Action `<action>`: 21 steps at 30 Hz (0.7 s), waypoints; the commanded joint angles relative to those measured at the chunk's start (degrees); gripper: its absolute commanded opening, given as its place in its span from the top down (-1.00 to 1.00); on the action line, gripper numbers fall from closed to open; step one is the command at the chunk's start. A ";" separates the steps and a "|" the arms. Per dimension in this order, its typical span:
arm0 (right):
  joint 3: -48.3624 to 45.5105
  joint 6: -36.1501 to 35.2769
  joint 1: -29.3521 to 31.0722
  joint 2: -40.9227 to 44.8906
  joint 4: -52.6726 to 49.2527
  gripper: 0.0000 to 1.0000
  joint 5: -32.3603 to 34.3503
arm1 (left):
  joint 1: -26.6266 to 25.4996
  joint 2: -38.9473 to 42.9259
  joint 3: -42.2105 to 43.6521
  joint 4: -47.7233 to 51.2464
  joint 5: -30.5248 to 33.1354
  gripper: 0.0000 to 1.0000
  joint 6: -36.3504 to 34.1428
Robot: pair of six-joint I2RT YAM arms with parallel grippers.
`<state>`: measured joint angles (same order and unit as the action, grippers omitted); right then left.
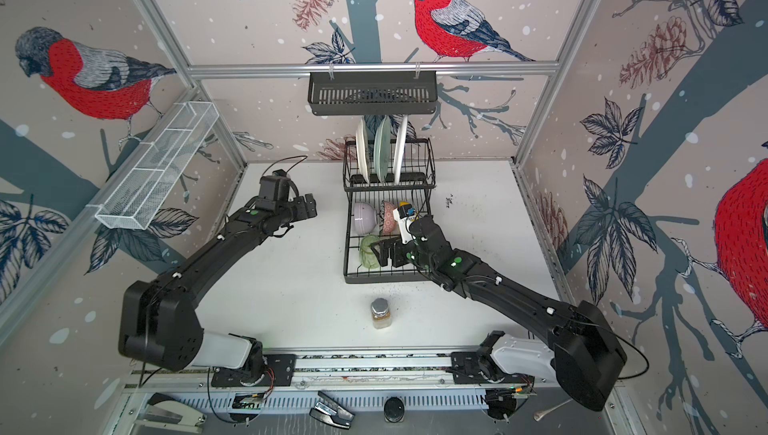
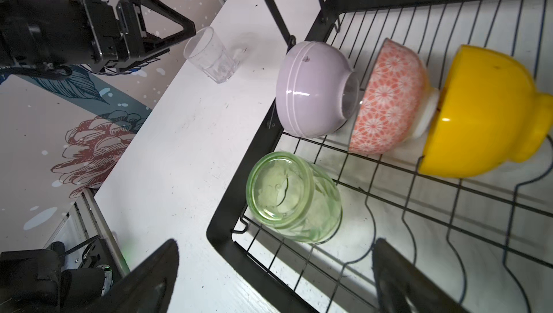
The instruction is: Unload the mixed dishes from the dish rack
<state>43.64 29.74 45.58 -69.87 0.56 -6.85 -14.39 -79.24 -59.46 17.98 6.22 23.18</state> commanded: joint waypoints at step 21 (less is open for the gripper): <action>10.85 3.52 7.70 -22.53 -0.35 -0.91 15.80 | -1.95 13.61 17.08 -17.55 -7.24 -0.94 2.71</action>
<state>53.91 31.73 53.21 -91.46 1.06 6.15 -16.27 -65.21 -42.61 4.32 0.23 25.67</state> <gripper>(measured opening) 0.962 0.970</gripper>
